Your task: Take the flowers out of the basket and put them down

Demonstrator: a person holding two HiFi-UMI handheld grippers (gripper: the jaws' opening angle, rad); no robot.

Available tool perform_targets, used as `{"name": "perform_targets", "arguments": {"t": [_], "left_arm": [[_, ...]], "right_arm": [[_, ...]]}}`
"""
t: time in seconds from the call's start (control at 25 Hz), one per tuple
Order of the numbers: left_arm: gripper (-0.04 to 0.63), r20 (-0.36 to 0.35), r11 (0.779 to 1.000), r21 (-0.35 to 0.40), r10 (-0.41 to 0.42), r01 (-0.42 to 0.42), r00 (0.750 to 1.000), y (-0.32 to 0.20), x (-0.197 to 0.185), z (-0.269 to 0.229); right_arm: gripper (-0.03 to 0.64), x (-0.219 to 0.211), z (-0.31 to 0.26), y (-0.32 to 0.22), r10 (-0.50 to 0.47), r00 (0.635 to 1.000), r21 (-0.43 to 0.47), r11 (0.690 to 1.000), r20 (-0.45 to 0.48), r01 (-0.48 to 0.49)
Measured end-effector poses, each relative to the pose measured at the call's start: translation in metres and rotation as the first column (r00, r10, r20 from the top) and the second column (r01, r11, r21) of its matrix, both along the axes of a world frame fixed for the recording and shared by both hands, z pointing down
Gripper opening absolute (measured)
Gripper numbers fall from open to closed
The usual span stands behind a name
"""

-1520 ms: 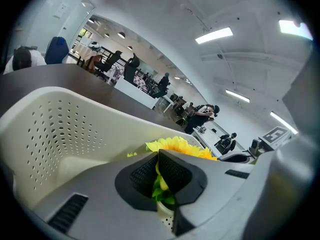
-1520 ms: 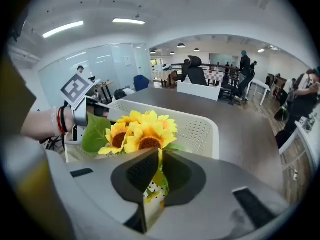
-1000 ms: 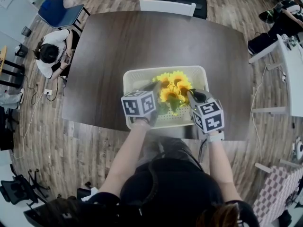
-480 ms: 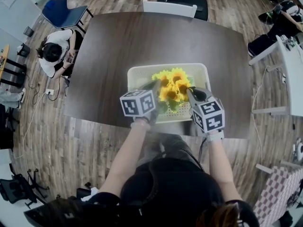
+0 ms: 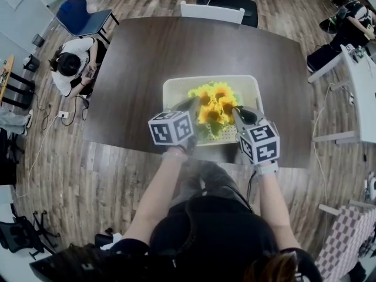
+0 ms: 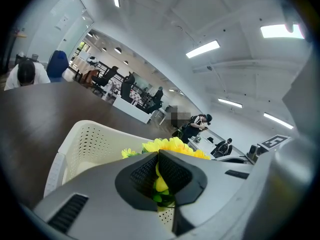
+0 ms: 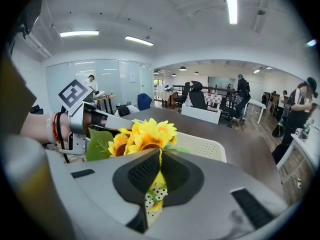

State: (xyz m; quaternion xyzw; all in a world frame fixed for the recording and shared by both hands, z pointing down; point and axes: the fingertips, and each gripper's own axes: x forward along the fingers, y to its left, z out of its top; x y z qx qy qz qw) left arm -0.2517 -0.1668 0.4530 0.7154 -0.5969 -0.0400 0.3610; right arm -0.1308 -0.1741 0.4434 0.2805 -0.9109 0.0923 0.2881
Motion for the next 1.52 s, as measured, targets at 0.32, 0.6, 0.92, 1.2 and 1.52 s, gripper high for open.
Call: {"name": "perform_targets", "arguments": {"t": [0.32,0.6,0.92,1.2,1.52], "left_arm": [[0.005,0.006,0.999,0.049,0.014,-0.014,1.0,0.009,0.003,-0.02],[0.005,0.011,0.995,0.098,0.035,-0.036,0.999,0.021,0.007,-0.041],[0.005,-0.003,0.992,0.12,0.038,-0.037,0.999,0.026,0.015,-0.053],[0.005,0.014,0.989,0.145,0.023,-0.024,1.0,0.019,0.035,-0.063],[0.005,0.028,0.986,0.167,-0.011,0.007,1.0,0.008,0.07,-0.075]], "right_arm": [[0.006,0.002,-0.019,0.009,0.024,1.0,0.045,0.999,0.013,-0.024],[0.006,0.005,-0.037,0.023,0.061,0.998,0.08,0.995,0.033,-0.063],[0.006,0.012,-0.048,0.03,0.08,0.995,0.095,0.992,0.053,-0.085],[0.006,0.032,-0.055,0.023,0.073,0.993,0.103,0.991,0.089,-0.082],[0.006,0.068,-0.067,0.008,0.044,0.992,0.124,0.991,0.119,-0.059]]}}
